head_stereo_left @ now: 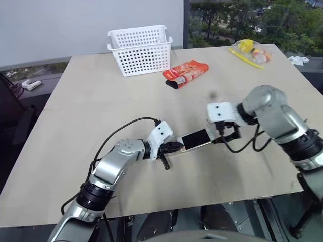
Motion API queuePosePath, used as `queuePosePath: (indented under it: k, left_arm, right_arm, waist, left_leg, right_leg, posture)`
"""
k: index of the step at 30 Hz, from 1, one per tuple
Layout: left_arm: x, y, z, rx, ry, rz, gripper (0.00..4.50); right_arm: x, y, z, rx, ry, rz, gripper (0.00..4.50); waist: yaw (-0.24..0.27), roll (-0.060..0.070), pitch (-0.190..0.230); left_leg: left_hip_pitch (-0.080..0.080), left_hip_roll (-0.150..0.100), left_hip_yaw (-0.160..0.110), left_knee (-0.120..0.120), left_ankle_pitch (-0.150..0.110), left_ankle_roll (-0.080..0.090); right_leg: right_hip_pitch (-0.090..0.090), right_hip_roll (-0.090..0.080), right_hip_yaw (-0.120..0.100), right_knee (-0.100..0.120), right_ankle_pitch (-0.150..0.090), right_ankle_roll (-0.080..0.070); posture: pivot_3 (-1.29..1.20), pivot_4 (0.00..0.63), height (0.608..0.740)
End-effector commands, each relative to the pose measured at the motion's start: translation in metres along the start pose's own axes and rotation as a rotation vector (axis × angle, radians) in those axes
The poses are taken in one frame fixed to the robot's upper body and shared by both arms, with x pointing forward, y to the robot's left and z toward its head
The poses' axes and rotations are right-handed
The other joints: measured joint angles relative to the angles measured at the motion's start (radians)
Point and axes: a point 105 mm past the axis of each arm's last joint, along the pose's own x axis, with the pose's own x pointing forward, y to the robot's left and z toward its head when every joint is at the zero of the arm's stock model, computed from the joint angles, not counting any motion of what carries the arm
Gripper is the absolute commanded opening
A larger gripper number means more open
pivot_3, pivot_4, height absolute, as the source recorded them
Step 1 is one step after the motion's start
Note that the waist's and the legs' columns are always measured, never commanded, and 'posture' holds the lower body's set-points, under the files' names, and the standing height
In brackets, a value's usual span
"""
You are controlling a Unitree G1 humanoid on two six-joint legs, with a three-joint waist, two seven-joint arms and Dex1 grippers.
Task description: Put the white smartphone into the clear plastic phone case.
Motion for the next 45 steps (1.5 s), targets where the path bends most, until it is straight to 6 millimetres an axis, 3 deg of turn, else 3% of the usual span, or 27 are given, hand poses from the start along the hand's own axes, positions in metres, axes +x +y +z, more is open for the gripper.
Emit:
queuePosePath:
  k: [1,3,9,10,15,20,35,45]
  left_arm:
    - [0.005,-0.009,-0.064,-0.136,0.22,-0.013,0.0]
    - [0.005,-0.009,-0.064,-0.134,0.22,-0.015,0.0]
    - [0.004,-0.008,-0.063,-0.127,0.224,-0.021,0.0]
    - [0.003,-0.008,-0.063,-0.125,0.225,-0.02,0.0]
    - [0.0,-0.005,-0.062,-0.117,0.227,-0.011,0.0]
    - [-0.003,-0.005,-0.061,-0.111,0.226,-0.002,0.0]
    - [-0.016,-0.004,-0.045,-0.063,0.206,0.018,0.0]
    - [-0.031,0.0,-0.043,-0.055,0.213,0.067,0.0]
  right_arm:
    - [-0.001,-0.006,-0.011,-0.013,0.051,-0.044,3.94]
    - [0.007,-0.004,-0.011,-0.024,0.062,-0.037,3.11]
    - [0.035,-0.002,0.021,-0.126,0.03,-0.018,0.16]
    - [0.038,0.0,0.027,-0.15,0.021,-0.01,0.05]
    - [0.052,0.02,0.059,-0.255,-0.041,0.06,0.05]
    - [0.059,0.024,0.071,-0.294,-0.057,0.068,0.05]
    - [0.068,0.024,0.086,-0.334,-0.078,0.072,0.05]
    - [0.071,0.023,0.094,-0.348,-0.108,0.065,0.05]
  waist:
    - [-0.002,0.001,0.0]
    - [-0.002,0.003,-0.001]
    - [-0.001,0.003,-0.001]
    - [-0.001,0.003,-0.001]
    - [-0.008,0.003,-0.002]
    - [-0.025,0.005,-0.005]
    - [-0.061,0.005,-0.006]
    - [-0.063,0.004,-0.006]
  left_leg:
    - [0.0,0.0,0.0,0.0,0.0,0.0]
    - [0.0,0.0,0.001,0.0,0.0,0.0]
    - [0.0,0.0,0.0,0.0,0.0,0.0]
    - [-0.001,0.0,0.0,0.0,0.0,0.0]
    - [0.001,0.001,0.0,-0.002,0.0,0.0]
    - [0.003,0.004,0.001,-0.004,0.0,0.0]
    - [0.007,0.009,0.002,-0.011,-0.002,-0.004]
    - [0.007,0.024,0.004,-0.015,-0.005,-0.01]
  right_leg:
    - [0.0,0.0,0.0,0.0,0.0,0.0]
    - [0.0,-0.001,0.0,0.0,0.0,0.0]
    - [0.0,0.0,0.0,-0.001,0.0,0.0]
    - [0.0,0.0,-0.001,-0.001,0.0,0.0]
    - [0.0,0.001,0.0,-0.002,0.0,0.0]
    - [0.0,0.001,-0.003,-0.002,0.0,0.0]
    - [-0.003,0.004,-0.003,-0.002,0.0,-0.001]
    - [-0.008,0.019,-0.001,-0.006,0.003,-0.008]
  posture:
    - [0.0,0.15,0.74]
    - [0.0,0.15,0.74]
    - [0.0,0.15,0.74]
    - [0.0,0.15,0.74]
    - [0.0,0.15,0.74]
    - [0.0,0.15,0.74]
    - [0.0,0.15,0.74]
    - [0.0,0.15,0.74]
